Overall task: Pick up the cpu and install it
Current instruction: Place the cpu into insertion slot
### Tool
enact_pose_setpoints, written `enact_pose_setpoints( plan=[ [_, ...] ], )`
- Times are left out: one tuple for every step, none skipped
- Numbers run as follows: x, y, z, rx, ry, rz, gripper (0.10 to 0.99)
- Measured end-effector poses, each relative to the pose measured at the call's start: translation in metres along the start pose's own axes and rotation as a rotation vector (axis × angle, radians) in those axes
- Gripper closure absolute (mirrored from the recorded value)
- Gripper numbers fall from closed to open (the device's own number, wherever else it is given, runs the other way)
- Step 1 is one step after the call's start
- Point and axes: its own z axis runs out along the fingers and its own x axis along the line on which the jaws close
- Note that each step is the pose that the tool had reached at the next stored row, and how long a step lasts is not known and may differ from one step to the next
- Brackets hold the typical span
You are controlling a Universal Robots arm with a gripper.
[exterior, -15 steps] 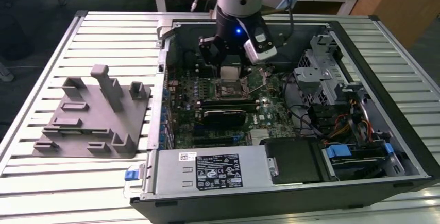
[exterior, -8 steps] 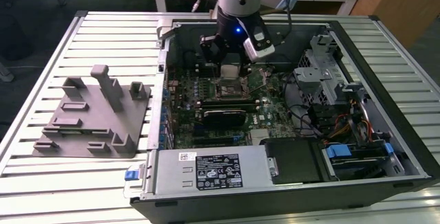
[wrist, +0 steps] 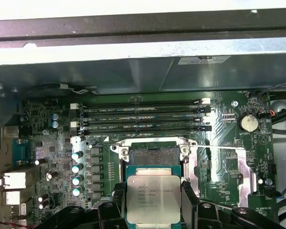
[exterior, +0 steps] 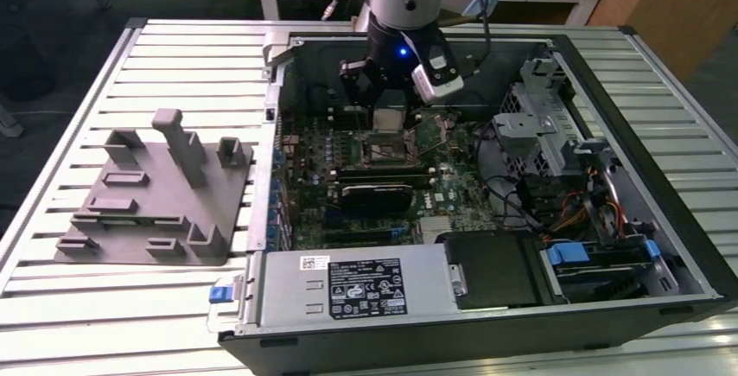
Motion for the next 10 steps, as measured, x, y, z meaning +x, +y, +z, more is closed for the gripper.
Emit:
enact_pose_setpoints(
  plan=[
    [0.0000,0.0000,0.0000,0.000,0.0000,0.000,0.545],
    [0.0000,0.0000,0.0000,0.000,0.0000,0.000,0.545],
    [0.0000,0.0000,0.0000,0.000,0.0000,0.000,0.545],
    [0.0000,0.0000,0.0001,0.000,0.0000,0.000,0.545],
    [0.0000,0.0000,0.0001,0.000,0.0000,0.000,0.545],
    [0.0000,0.0000,0.0001,0.000,0.0000,0.000,0.545],
    [0.0000,0.0000,0.0001,0.000,0.0000,0.000,0.545],
    [0.0000,0.0000,0.0001,0.000,0.0000,0.000,0.545],
    [0.0000,0.0000,0.0001,0.000,-0.0001,0.001,0.545],
    [0.0000,0.0000,0.0001,0.000,-0.0003,0.005,0.545]
  ],
)
